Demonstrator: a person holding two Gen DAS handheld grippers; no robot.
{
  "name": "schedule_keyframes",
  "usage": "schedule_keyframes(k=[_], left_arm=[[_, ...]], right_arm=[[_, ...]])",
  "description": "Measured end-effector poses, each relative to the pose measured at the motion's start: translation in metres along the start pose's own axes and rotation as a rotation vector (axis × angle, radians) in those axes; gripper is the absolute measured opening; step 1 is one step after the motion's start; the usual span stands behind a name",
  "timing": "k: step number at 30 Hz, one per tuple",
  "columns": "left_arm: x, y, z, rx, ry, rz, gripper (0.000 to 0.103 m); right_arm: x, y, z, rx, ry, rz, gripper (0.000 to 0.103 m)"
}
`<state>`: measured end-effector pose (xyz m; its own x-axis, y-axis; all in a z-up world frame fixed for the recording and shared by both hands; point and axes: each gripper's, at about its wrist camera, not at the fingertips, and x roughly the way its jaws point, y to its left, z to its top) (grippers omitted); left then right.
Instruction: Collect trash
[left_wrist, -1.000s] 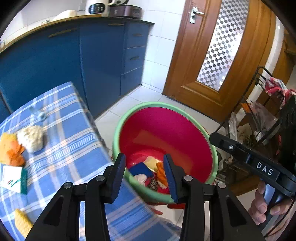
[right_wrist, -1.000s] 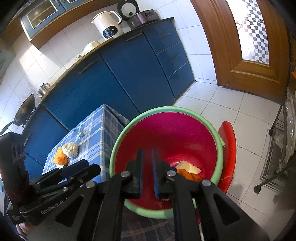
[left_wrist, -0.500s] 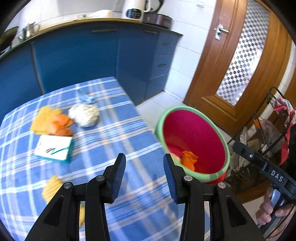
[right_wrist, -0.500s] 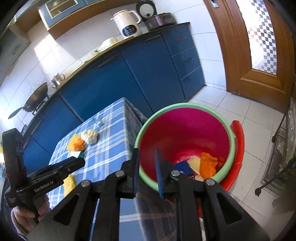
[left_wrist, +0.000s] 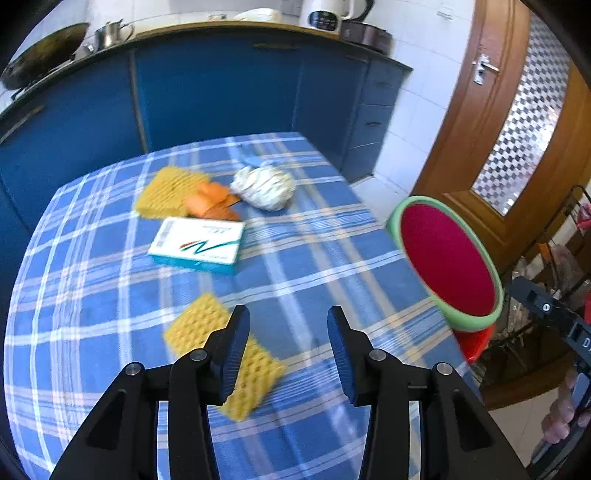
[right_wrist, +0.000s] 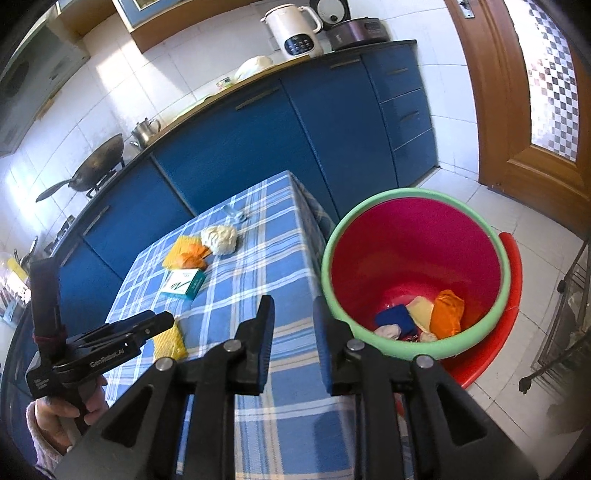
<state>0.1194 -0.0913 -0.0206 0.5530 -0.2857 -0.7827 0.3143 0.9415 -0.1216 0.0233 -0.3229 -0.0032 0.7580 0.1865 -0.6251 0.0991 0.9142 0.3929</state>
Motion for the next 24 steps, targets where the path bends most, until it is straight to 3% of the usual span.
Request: schedule_keyframes(k=[15, 24], left_arm=[[0.024, 0.033, -0.019, -0.062, 0.067, 0.11, 0.048], [0.035, 0.042, -0.016, -0.099, 0.056, 0.096, 0.048]], right_arm=[[0.021, 0.017, -0.008, -0.033, 0.054, 0.021, 0.026], [0.031, 0.022, -0.007, -0.044, 0.074, 0.017, 0.026]])
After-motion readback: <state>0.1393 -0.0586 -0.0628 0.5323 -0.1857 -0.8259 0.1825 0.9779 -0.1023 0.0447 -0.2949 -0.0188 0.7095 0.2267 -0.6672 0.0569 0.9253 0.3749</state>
